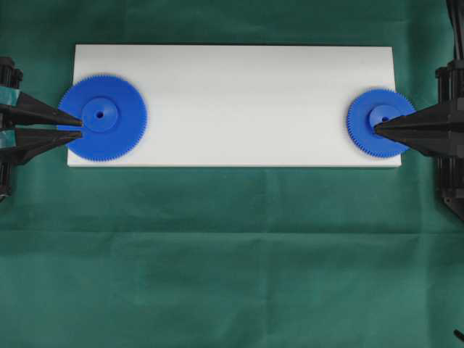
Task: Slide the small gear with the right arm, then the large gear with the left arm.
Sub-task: 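Lower the right gripper onto the hub of the right blue gear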
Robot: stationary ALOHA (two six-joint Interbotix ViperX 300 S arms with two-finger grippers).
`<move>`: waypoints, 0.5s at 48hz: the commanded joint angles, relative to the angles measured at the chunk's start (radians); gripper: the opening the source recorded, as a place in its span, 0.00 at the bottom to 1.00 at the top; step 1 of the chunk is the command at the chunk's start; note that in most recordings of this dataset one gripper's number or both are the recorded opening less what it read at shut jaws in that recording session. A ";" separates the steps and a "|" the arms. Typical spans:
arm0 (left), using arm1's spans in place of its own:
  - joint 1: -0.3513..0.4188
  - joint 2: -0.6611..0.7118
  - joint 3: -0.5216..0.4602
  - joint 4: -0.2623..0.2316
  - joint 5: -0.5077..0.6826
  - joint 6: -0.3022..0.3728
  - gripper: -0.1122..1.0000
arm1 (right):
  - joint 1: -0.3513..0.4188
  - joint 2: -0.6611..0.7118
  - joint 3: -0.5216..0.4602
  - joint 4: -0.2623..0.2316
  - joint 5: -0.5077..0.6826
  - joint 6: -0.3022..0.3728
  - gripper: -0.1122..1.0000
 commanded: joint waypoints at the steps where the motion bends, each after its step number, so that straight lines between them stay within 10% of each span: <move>1: 0.003 0.012 -0.018 -0.011 -0.008 0.008 0.32 | -0.015 0.008 -0.015 0.005 -0.006 0.003 0.55; 9: 0.011 0.015 -0.011 -0.012 -0.008 0.006 0.10 | -0.089 0.006 -0.008 0.006 0.012 0.008 0.55; 24: 0.048 0.015 0.006 -0.012 -0.014 0.003 0.10 | -0.357 -0.074 -0.005 0.006 0.161 0.038 0.55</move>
